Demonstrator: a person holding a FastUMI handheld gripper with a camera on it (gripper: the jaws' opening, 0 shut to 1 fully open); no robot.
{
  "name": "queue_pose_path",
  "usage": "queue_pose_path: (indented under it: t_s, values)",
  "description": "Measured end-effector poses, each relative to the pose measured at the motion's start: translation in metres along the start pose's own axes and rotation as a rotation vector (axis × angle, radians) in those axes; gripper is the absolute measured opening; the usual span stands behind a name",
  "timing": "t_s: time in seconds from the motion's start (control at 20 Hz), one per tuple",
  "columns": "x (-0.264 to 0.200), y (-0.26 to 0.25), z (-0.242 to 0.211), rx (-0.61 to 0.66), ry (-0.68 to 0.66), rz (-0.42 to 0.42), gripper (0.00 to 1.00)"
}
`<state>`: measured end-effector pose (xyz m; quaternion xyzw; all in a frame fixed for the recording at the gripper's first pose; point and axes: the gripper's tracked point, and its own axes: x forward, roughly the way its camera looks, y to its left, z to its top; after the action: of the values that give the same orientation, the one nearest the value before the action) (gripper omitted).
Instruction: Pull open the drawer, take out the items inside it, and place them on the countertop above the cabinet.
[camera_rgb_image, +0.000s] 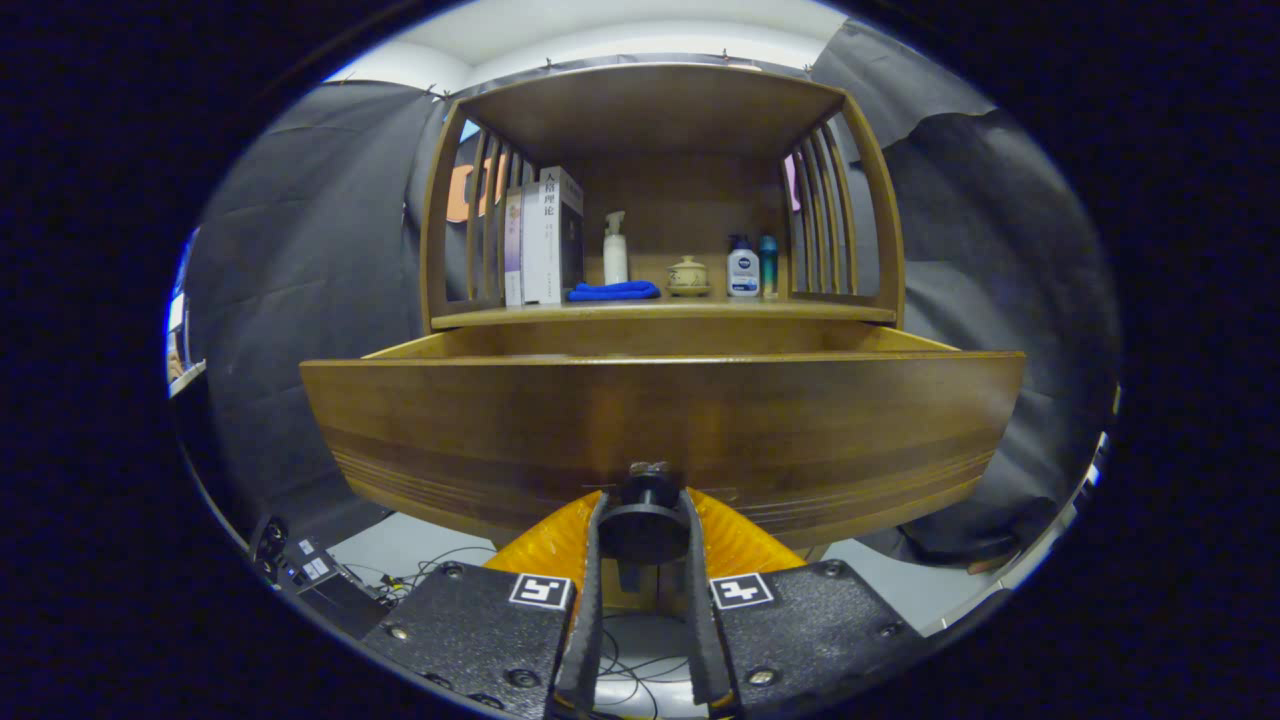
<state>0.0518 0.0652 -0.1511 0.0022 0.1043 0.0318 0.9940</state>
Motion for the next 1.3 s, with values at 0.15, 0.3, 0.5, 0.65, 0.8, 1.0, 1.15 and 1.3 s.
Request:
queue_pose_path:
  t_s: [0.15, 0.3, 0.5, 0.65, 0.8, 1.0, 1.15, 1.3]
  values:
    - [-0.012, 0.001, -0.004, 0.009, 0.005, -0.002, 0.37]
    - [-0.018, 0.003, -0.007, 0.008, 0.000, -0.001, 0.37]
    - [-0.018, 0.002, -0.010, -0.003, 0.006, -0.005, 0.40]
    - [-0.032, -0.017, 0.008, -0.004, -0.056, -0.042, 0.72]
    - [-0.056, -0.025, 0.048, 0.001, -0.134, -0.039, 1.00]
    - [-0.082, -0.037, 0.121, 0.033, -0.239, -0.016, 1.00]
    - [-0.090, -0.044, 0.185, 0.069, -0.306, -0.007, 1.00]
    - [-0.084, -0.043, 0.238, 0.080, -0.329, 0.011, 1.00]
